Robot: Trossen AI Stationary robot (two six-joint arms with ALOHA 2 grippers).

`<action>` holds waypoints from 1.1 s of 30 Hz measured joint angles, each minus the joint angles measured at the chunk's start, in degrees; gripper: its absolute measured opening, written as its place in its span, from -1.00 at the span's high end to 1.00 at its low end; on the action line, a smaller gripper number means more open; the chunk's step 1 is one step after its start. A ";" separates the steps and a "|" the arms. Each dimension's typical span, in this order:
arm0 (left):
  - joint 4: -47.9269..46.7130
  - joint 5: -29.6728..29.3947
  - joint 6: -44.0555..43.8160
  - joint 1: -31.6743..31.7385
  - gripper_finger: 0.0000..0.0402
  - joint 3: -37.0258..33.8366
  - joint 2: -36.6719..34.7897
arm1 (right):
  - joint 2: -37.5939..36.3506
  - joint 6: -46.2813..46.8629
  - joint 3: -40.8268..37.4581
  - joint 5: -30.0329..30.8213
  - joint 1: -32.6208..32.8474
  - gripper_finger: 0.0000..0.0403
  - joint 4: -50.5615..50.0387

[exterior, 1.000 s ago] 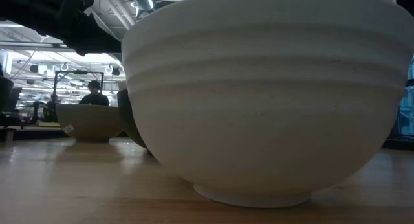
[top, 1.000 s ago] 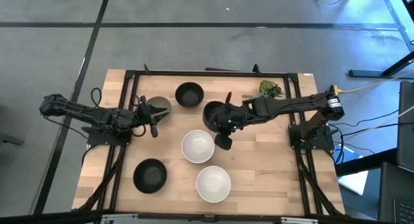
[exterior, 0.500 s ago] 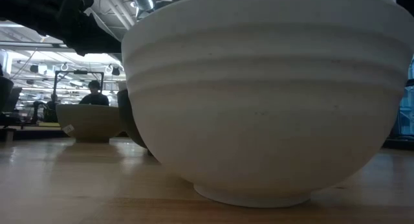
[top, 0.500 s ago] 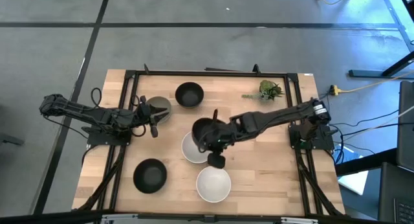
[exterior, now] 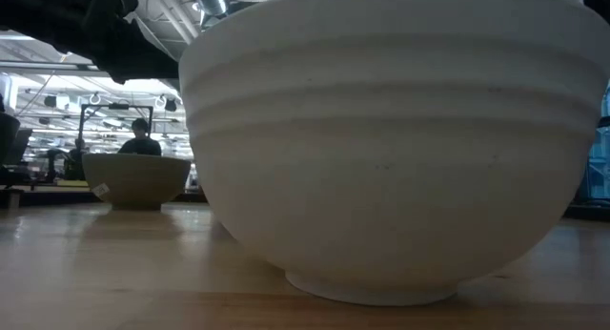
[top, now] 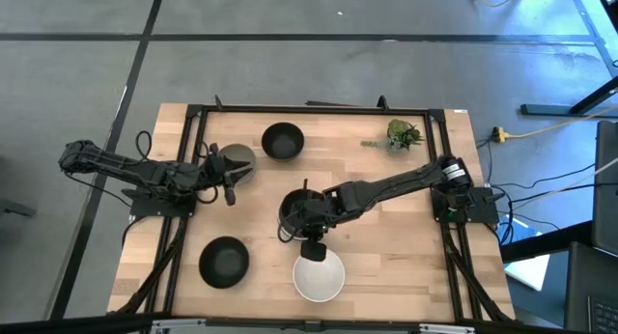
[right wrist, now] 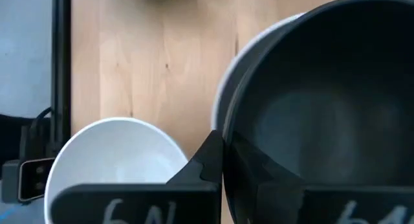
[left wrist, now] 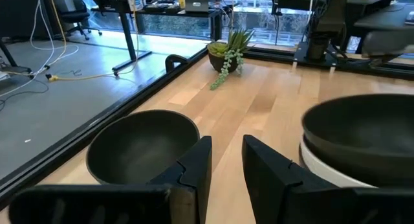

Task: Nest bowls inside each other
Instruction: Stack the black bowl on top of the white bowl

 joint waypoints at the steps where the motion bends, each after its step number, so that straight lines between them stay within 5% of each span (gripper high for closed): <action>1: -0.32 0.02 -0.07 0.01 0.59 0.01 0.00 | 0.30 0.02 0.00 -0.79 0.02 0.95 0.20; 33: -9.10 0.03 -6.07 0.02 0.59 0.01 0.00 | 1.97 -6.16 -0.63 2.47 -4.05 0.73 -2.48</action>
